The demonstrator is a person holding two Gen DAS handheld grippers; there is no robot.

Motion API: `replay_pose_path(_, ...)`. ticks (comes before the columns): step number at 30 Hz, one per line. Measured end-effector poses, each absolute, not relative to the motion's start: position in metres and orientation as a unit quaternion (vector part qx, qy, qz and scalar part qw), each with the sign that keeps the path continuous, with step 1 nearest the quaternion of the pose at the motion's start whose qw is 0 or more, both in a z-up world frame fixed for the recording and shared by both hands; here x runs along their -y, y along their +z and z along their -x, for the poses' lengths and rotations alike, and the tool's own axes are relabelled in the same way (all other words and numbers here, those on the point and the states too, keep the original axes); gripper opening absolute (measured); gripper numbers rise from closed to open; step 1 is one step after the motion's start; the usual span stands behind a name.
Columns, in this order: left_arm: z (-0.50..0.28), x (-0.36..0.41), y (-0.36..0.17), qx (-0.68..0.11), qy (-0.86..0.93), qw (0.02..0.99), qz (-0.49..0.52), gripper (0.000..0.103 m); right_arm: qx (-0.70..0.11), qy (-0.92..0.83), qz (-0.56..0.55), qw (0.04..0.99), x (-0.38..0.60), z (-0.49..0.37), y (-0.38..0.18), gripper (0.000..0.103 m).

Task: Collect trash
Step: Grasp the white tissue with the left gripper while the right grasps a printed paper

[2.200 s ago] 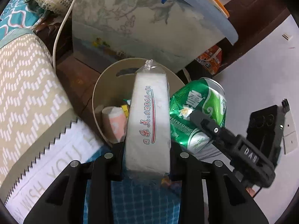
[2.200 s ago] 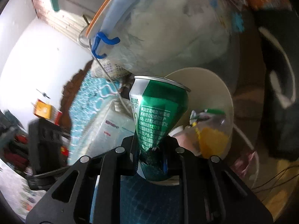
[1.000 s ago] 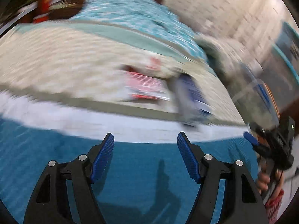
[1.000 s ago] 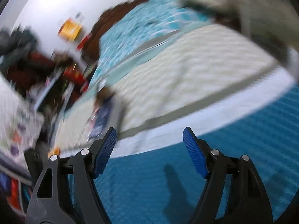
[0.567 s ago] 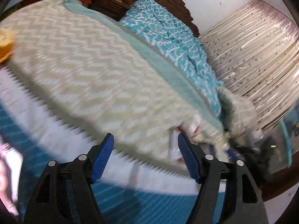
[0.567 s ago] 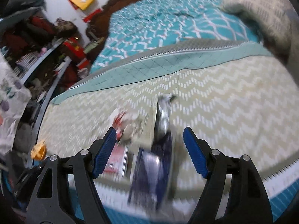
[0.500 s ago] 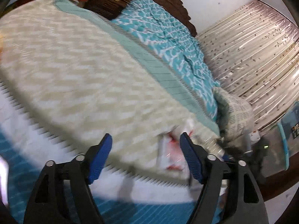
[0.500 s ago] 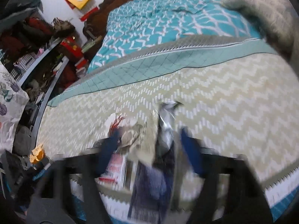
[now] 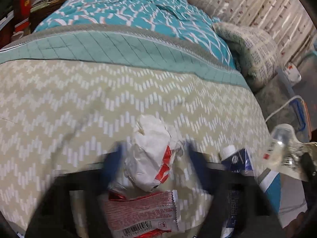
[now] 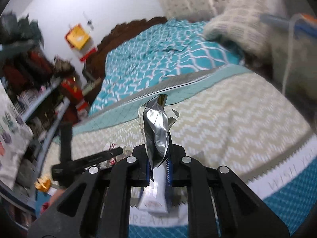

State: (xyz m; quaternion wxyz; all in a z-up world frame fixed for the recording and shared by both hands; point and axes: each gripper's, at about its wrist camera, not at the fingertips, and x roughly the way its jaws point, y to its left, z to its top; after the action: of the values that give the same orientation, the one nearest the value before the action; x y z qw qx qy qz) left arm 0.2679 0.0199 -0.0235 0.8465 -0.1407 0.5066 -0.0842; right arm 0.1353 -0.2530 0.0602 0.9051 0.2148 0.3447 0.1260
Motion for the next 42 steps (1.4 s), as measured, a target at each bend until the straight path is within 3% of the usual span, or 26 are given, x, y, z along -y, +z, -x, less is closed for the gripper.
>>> replay_pose_path(2,-0.262,-0.018,-0.021,-0.496,-0.088,0.852,0.140,0.027,-0.346,0.126,-0.246,0.896,0.268,-0.124,0.051,0.015)
replay_pose_path(11,-0.162,-0.003,0.038,-0.418,-0.207,0.866,0.183,0.027,-0.358,0.157,-0.321,0.863,0.316,-0.056,0.017,0.015)
replay_pose_path(18,-0.074,0.038,0.000,-0.475,-0.285,0.816,0.163,0.028,-0.395,0.243,-0.393,0.794,0.321,-0.013,-0.025,0.015)
replay_pose_path(23,-0.053,0.060,-0.017,-0.492,-0.264,0.820,0.126,0.033,-0.422,0.230,-0.403,0.779,0.321,0.010,-0.055,0.019)
replay_pose_path(25,-0.052,0.063,-0.023,-0.497,-0.246,0.824,0.118,0.042,-0.427,0.222,-0.405,0.778,0.322,0.016,-0.059,0.027)
replay_pose_path(27,-0.047,0.065,-0.023,-0.495,-0.231,0.831,0.109,0.059,-0.430,0.211,-0.391,0.785,0.322,0.025,-0.061,0.038)
replay_pose_path(29,-0.043,0.062,-0.023,-0.489,-0.215,0.839,0.103,0.062,-0.424,0.217,-0.375,0.795,0.322,0.035,-0.057,0.046)
replay_pose_path(31,-0.042,0.061,-0.023,-0.490,-0.205,0.842,0.097,0.062,-0.422,0.214,-0.354,0.806,0.320,0.041,-0.053,0.060)
replay_pose_path(34,-0.038,0.059,-0.021,-0.487,-0.194,0.847,0.091,0.062,-0.413,0.202,-0.314,0.831,0.324,0.050,-0.045,0.071)
replay_pose_path(40,-0.037,0.070,-0.021,-0.487,-0.182,0.852,0.063,0.061,-0.419,0.205,-0.293,0.834,0.331,0.043,-0.050,0.071)
replay_pose_path(42,-0.039,0.075,-0.024,-0.492,-0.176,0.851,0.051,0.049,-0.421,0.214,-0.265,0.841,0.319,0.043,-0.049,0.071)
